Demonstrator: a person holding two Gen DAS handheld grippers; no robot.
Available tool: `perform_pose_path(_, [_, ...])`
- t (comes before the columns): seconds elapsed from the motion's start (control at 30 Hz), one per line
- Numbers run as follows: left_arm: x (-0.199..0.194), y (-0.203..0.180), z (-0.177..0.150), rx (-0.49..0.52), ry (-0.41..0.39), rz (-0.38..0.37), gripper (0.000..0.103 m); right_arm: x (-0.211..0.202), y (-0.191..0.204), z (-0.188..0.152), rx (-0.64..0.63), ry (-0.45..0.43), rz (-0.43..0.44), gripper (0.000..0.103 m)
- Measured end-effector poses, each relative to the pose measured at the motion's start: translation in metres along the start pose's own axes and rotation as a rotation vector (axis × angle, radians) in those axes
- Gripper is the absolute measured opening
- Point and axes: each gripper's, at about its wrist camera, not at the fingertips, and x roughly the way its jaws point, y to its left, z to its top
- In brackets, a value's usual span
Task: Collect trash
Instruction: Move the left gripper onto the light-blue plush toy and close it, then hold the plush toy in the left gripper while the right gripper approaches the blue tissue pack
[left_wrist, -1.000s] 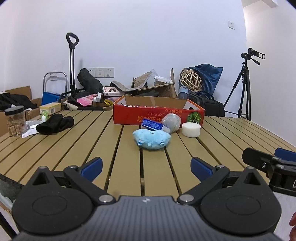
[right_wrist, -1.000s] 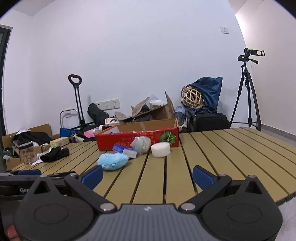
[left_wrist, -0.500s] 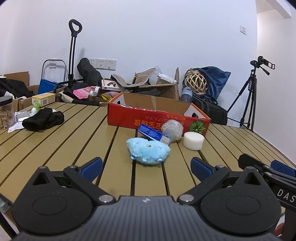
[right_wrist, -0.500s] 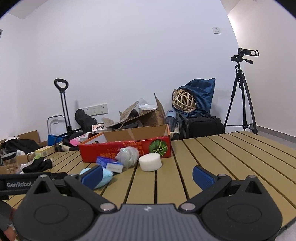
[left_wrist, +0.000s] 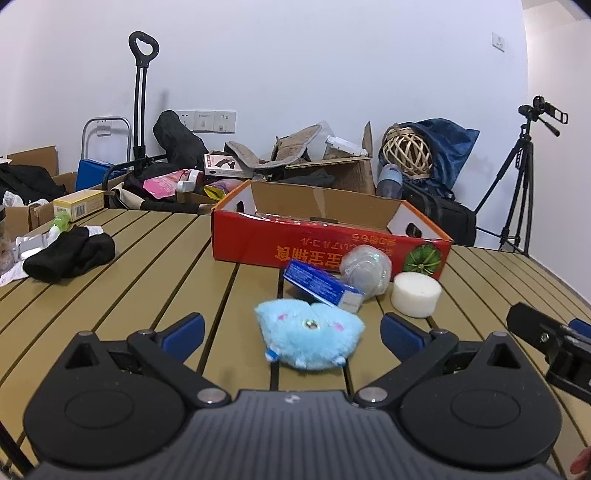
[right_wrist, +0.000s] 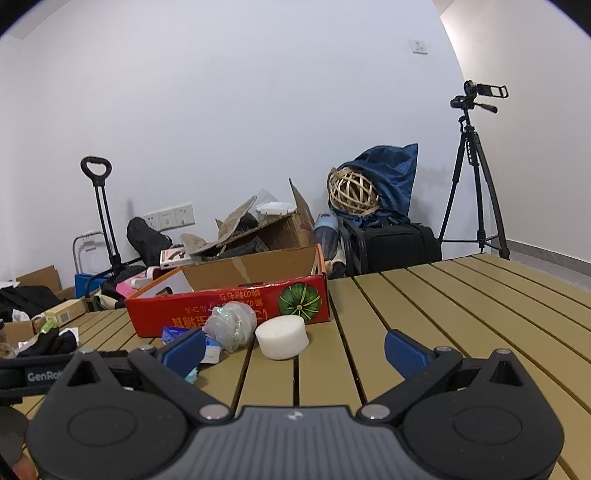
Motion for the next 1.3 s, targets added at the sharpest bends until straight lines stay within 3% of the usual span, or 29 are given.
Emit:
perform_pose_path(0.47, [0.061, 0.003, 0.003, 0.046, 0.08, -0.002, 0.103, 0.051, 0.004, 0.005, 0.009, 0.139, -0.002, 0.103])
perform_pose_path(0.67, [0.073, 0.003, 0.004, 0.06, 0.129, -0.051, 0.103, 0.054, 0.007, 0.002, -0.004, 0.155, -0.014, 0.103])
perform_pose_path(0.87, [0.079, -0.006, 0.002, 0.112, 0.162, -0.053, 0.102, 0.054, 0.004, 0.002, 0.015, 0.16, -0.022, 0.103])
perform_pose_path(0.97, [0.08, -0.007, 0.001, 0.117, 0.171, -0.063, 0.097, 0.054, 0.003, 0.002, 0.019, 0.16, -0.028, 0.103])
perform_pose_path(1.1, [0.085, 0.001, 0.002, 0.067, 0.211, -0.119, 0.079, 0.055, 0.002, 0.0, 0.029, 0.166, -0.031, 0.103])
perform_pose_path(1.3, [0.083, 0.007, 0.002, 0.039, 0.203, -0.156, 0.073, 0.057, 0.002, -0.001, 0.028, 0.174, -0.031, 0.103])
